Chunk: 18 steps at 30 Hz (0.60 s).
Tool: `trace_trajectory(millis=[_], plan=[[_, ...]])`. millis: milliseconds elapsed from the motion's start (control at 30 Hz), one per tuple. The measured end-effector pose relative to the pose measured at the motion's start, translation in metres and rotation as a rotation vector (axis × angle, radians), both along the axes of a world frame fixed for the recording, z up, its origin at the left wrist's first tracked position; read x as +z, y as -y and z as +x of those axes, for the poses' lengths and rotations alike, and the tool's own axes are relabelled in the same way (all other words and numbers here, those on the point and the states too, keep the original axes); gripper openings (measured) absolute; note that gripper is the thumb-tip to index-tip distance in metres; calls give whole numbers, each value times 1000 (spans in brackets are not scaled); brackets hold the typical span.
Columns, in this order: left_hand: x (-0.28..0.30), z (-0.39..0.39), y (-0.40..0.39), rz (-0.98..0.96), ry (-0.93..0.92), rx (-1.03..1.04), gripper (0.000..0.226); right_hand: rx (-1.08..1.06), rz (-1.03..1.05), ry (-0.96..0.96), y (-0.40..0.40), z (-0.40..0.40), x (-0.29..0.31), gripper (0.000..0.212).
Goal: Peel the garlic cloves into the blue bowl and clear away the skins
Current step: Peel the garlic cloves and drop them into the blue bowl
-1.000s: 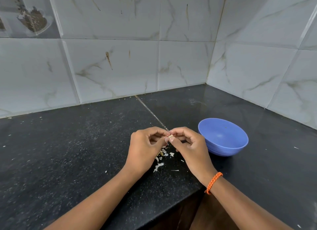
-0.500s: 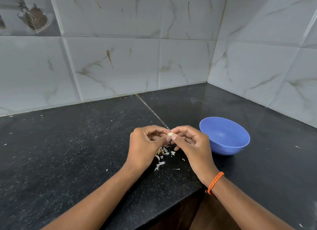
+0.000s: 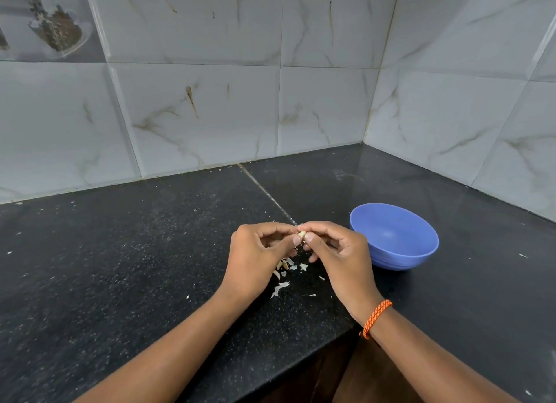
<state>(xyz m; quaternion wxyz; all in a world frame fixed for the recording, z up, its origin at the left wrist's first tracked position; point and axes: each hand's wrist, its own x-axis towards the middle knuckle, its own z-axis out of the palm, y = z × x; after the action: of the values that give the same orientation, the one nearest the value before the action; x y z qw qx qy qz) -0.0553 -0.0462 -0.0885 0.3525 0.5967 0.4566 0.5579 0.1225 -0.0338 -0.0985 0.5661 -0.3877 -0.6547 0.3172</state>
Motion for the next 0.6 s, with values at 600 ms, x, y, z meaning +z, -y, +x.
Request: trace_trajectory(millis=[600], plan=[[1, 0, 2, -24, 83, -11, 6, 4, 0, -44, 5, -3, 2, 29]])
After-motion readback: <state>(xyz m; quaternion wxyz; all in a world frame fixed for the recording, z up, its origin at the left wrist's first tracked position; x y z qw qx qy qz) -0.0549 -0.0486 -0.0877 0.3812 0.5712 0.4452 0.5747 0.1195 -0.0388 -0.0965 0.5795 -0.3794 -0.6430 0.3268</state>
